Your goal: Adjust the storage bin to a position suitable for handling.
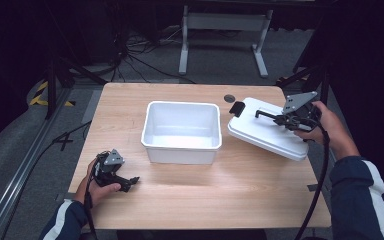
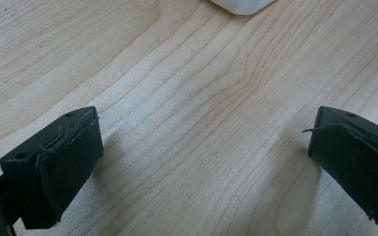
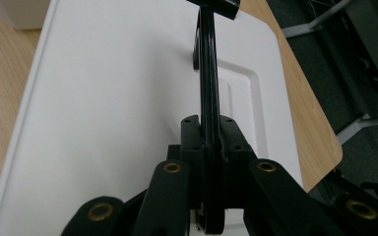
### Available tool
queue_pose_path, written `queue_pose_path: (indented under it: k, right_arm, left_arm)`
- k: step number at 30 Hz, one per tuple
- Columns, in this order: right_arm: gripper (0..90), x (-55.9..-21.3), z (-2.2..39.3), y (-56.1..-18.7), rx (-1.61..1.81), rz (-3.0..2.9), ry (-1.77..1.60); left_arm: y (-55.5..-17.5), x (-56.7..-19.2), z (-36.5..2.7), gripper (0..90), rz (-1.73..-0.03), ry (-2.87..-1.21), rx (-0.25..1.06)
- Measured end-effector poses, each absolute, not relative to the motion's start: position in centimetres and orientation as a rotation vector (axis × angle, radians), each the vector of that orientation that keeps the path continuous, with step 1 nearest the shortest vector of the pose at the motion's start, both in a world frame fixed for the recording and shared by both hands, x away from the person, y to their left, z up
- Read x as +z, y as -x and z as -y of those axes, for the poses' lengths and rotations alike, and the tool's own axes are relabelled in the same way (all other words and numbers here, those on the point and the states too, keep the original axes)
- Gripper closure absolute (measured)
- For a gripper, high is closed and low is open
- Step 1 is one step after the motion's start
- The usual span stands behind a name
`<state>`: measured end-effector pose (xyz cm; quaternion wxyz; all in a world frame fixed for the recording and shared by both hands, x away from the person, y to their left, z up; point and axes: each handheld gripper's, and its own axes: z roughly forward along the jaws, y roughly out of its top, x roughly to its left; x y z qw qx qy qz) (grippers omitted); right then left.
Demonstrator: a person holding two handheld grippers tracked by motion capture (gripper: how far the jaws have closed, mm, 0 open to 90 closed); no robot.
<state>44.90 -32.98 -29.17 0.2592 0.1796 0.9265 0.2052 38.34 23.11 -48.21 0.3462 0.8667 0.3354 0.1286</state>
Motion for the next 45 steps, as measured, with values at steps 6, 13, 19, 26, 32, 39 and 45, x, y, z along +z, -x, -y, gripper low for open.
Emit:
queue_pose_path:
  k: [6,13,19,26,32,39,45]
  right_arm:
    - [84.4,-31.0,33.1,-45.4,0.558,-2.533,-0.503]
    - [84.4,-32.6,33.1,-45.9,0.562,-2.552,-0.526]
    - [84.4,-34.0,32.6,-46.6,0.571,-2.569,-0.543]
    - [84.4,-35.8,31.9,-47.3,0.558,-2.597,-0.545]
    - [84.3,-36.9,31.9,-47.6,0.567,-2.608,-0.572]
    - [84.2,-38.0,32.1,-48.2,0.554,-2.618,-0.615]
    - [83.8,-38.8,32.0,-48.6,0.554,-2.616,-0.643]
  left_arm:
    - [-38.3,-48.2,-23.1,0.6,-0.872,-2.248,0.333]
    - [-38.3,-48.2,-23.1,0.6,-0.872,-2.249,0.333]
    - [-38.3,-48.2,-23.1,0.5,-0.872,-2.249,0.333]
    - [-38.3,-48.2,-23.1,0.6,-0.872,-2.249,0.333]
    - [-38.4,-48.2,-23.1,0.6,-0.869,-2.249,0.340]
    - [-38.4,-48.2,-23.1,0.5,-0.869,-2.249,0.340]
    - [-38.3,-48.2,-23.1,0.5,-0.874,-2.246,0.331]
